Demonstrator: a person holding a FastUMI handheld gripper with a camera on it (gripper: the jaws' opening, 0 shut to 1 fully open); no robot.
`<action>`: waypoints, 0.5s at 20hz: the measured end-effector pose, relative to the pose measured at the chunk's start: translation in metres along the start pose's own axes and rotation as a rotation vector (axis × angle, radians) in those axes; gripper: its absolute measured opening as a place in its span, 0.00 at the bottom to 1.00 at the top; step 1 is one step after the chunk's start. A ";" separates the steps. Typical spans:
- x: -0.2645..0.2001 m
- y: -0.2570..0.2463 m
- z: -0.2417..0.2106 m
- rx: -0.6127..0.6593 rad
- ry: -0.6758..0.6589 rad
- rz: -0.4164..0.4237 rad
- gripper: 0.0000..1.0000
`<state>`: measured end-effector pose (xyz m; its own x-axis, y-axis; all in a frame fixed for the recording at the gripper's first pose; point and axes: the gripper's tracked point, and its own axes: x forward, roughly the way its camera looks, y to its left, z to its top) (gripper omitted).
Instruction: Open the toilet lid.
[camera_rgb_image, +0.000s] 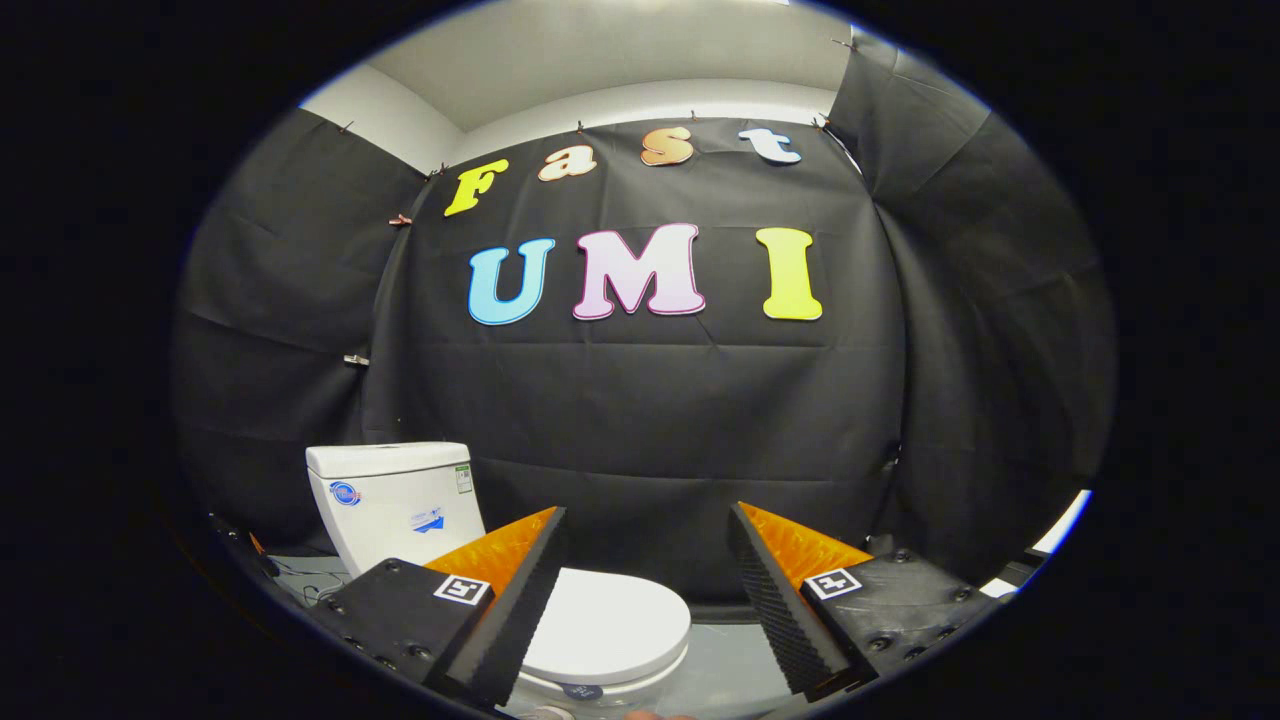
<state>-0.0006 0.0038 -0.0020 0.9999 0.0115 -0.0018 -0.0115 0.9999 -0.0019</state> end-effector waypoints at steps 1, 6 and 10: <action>0.000 0.001 -0.001 -0.001 0.001 0.002 0.98; 0.000 0.005 -0.001 -0.007 0.002 0.011 0.98; 0.000 0.005 -0.002 -0.007 0.005 0.012 0.98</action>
<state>-0.0007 0.0089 -0.0042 0.9997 0.0233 -0.0071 -0.0233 0.9997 -0.0091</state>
